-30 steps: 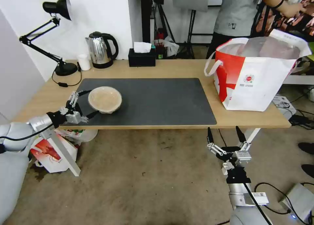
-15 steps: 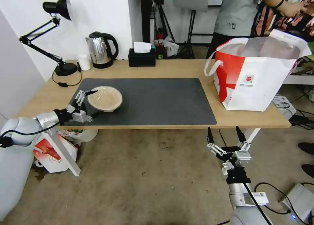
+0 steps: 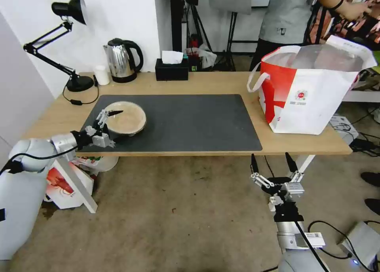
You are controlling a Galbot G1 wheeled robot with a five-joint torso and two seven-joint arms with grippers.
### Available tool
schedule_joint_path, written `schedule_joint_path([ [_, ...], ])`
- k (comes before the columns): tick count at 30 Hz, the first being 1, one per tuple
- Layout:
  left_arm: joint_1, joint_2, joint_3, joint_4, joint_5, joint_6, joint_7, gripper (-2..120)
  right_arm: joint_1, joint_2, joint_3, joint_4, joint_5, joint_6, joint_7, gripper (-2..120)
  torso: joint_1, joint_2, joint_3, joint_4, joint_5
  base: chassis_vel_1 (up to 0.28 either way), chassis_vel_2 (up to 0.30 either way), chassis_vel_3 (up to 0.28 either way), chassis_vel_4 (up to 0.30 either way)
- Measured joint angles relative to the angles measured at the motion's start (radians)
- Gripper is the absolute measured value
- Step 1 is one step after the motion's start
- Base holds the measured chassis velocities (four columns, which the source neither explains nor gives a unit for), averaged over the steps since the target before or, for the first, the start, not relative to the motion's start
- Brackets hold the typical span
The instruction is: Pick up the trash from the table and place it into the takeout bag.
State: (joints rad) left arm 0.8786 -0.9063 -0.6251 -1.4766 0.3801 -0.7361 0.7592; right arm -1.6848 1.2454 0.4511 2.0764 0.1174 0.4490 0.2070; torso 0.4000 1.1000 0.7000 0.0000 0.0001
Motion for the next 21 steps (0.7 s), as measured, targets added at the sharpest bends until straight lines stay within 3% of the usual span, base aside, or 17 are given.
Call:
schedule_joint_path([
  [3, -0.011, -0.001, 0.008, 0.017, 0.003, -0.001, 0.011, 97, 0.0, 0.0, 0.0, 0.0, 0.0, 0.0, 0.0, 100, 0.0, 0.0, 0.0, 0.0001, 0.0, 0.0, 0.0, 0.0, 0.0],
  [7, -0.044, -0.025, 0.016, 0.043, 0.003, -0.005, 0.065, 84, 0.0, 0.0, 0.0, 0.0, 0.0, 0.0, 0.0, 100, 0.0, 0.0, 0.0, -0.0002, -0.0001, 0.0, 0.0, 0.0, 0.0],
  [13, -0.06, -0.018, 0.015, 0.04, -0.007, -0.001, 0.092, 57, 0.0, 0.0, 0.0, 0.0, 0.0, 0.0, 0.0, 100, 0.0, 0.0, 0.0, 0.0, -0.0003, 0.0, 0.0, 0.0, 0.0],
  [17, -0.064, -0.004, 0.007, 0.032, -0.021, 0.001, 0.099, 50, 0.0, 0.0, 0.0, 0.0, 0.0, 0.0, 0.0, 100, 0.0, 0.0, 0.0, 0.0001, 0.0001, 0.0, 0.0, 0.0, 0.0],
  [21, -0.062, 0.01, -0.006, 0.021, -0.034, 0.004, 0.111, 28, 0.0, 0.0, 0.0, 0.0, 0.0, 0.0, 0.0, 100, 0.0, 0.0, 0.0, 0.0, 0.0, 0.0, 0.0, 0.0, 0.0],
])
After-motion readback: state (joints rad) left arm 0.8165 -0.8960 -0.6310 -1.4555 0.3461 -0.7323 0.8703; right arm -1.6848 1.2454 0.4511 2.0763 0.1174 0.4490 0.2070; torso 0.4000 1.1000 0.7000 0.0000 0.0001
